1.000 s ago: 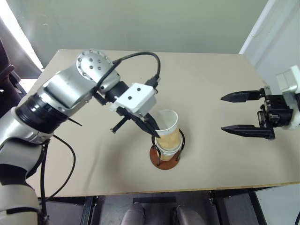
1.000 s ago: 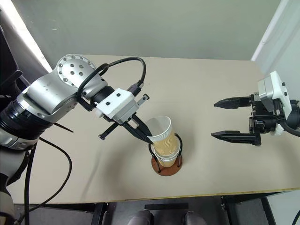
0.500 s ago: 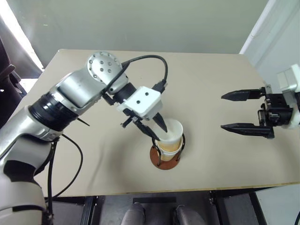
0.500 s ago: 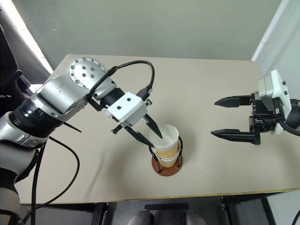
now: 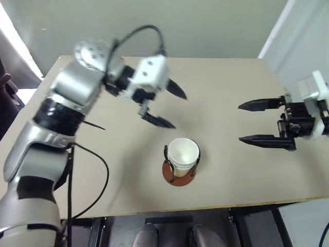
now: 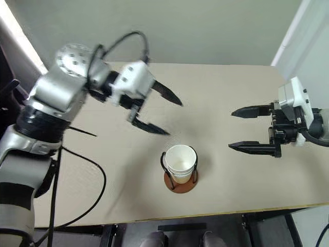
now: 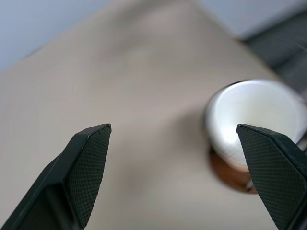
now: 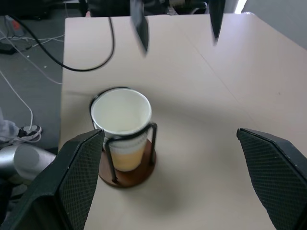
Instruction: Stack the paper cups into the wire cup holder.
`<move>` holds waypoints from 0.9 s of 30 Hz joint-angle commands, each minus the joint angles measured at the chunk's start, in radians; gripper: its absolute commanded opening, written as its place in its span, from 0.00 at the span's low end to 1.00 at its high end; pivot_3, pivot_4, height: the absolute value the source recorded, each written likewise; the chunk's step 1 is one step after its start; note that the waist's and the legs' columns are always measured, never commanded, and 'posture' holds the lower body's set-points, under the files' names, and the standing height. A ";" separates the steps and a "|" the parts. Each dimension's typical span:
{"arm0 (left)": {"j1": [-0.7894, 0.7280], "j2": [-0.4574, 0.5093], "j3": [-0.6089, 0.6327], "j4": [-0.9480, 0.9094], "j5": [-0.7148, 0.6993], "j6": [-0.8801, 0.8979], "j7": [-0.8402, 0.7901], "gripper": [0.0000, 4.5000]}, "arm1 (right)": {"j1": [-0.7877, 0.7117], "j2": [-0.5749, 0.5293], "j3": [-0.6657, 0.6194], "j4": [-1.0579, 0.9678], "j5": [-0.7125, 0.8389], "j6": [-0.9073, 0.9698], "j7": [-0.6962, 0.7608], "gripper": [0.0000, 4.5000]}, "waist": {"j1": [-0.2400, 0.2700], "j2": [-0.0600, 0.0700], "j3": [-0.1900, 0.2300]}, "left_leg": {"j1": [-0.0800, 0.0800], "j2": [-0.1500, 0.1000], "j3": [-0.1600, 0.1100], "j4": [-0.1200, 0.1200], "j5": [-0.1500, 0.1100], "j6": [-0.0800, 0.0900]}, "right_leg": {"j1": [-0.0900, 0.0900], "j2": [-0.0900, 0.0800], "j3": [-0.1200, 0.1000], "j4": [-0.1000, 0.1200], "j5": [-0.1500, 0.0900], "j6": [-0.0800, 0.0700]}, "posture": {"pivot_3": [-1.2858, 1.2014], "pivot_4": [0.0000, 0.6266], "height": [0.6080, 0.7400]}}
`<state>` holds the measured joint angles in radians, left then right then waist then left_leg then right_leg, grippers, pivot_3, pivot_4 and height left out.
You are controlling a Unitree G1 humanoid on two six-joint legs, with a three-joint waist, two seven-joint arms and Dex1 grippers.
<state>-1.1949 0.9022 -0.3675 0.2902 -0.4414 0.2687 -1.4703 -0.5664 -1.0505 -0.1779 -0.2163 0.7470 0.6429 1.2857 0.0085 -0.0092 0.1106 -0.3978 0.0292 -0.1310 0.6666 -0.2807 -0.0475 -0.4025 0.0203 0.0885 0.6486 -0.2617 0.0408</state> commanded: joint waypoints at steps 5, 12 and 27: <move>0.221 0.114 0.287 0.136 0.077 0.047 0.240 0.99 | -0.220 0.168 0.114 0.402 -0.255 -0.219 -0.108 1.00 | -0.002 0.000 0.000 | 0.000 0.000 -0.001 0.000 0.000 0.000 | -0.002 -0.001 0.000 0.002 0.000 0.000 | 0.52 0.24 1.00; 0.423 0.099 0.579 0.406 0.160 -0.014 0.781 0.99 | -0.314 0.289 0.043 0.904 -0.463 -0.461 -0.499 1.00 | 0.005 0.001 0.000 | 0.000 0.000 -0.001 -0.001 0.001 0.001 | -0.007 -0.005 -0.001 0.012 0.000 0.000 | 0.52 0.24 1.00; 0.758 0.101 1.003 0.779 0.129 -0.300 1.309 0.99 | -0.229 0.266 -0.201 1.407 -0.530 -0.791 -1.284 1.00 | 0.018 0.002 0.000 | 0.002 0.000 0.002 -0.005 0.003 -0.002 | -0.010 -0.005 -0.001 0.015 -0.002 -0.006 | 0.52 0.24 1.00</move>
<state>-0.4427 0.9780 0.5999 1.0709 -0.3046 0.0297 -0.1870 -0.7945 -0.7385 -0.3401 1.1800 0.2282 -0.0959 0.1055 0.0267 -0.0075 0.1101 -0.3945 0.0293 -0.1289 0.6619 -0.2774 -0.0502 -0.4119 0.0149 0.0878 0.6641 -0.2638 0.0348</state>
